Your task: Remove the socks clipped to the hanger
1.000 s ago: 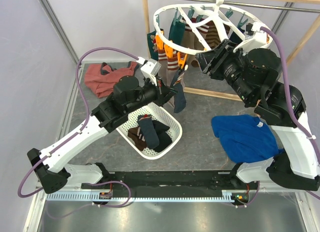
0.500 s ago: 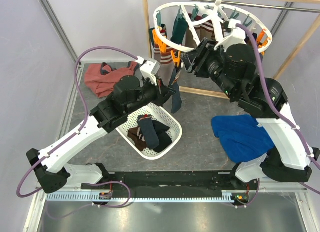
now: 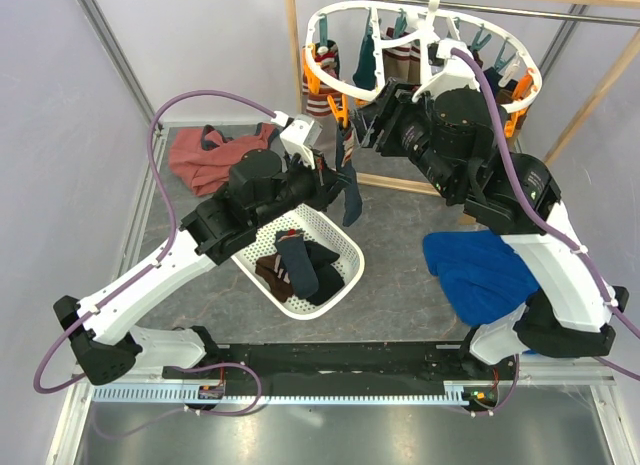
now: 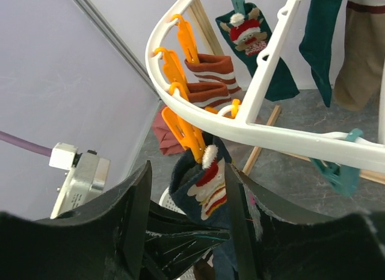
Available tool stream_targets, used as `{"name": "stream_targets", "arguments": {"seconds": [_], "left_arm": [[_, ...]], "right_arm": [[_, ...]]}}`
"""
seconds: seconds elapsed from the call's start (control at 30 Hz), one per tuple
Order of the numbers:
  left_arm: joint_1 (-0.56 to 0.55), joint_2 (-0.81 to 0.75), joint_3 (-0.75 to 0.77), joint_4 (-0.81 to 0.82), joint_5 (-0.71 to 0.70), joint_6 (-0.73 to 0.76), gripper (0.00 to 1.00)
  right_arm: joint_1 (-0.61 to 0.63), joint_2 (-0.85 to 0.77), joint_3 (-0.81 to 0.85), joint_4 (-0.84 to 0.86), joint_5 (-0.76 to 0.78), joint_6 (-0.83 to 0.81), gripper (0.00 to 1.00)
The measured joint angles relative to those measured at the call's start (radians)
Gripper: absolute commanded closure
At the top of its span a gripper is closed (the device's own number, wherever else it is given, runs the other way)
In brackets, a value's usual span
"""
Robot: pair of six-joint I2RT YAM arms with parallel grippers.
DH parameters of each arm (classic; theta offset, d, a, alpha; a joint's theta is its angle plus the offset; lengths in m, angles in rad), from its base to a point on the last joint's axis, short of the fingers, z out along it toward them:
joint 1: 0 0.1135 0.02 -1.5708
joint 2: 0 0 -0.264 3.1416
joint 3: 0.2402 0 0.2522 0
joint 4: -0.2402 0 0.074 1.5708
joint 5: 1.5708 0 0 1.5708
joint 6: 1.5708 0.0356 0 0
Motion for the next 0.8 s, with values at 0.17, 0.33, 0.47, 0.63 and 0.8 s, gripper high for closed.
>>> {"name": "stream_targets", "arguments": {"seconds": [0.17,0.33,0.47,0.63,0.8], "left_arm": [[-0.002,0.000,0.000,-0.010,-0.014,0.000,0.98],[-0.011,0.000,0.000,-0.016,-0.018,0.008,0.98],[-0.021,0.000,0.000,-0.017,-0.026,0.015,0.98],[-0.031,0.000,0.002,-0.018,-0.040,0.018,0.98],[-0.046,0.000,0.009,-0.018,-0.042,0.018,0.98]], "right_arm": [[0.023,0.011,0.028,0.000,0.007,-0.005,0.41],[0.045,0.022,0.052,0.000,0.023,-0.021,0.41],[0.054,0.052,0.091,0.001,0.039,-0.039,0.41],[0.058,0.085,0.105,-0.001,0.091,-0.051,0.38],[0.065,0.098,0.105,-0.013,0.149,-0.063,0.37]]}}
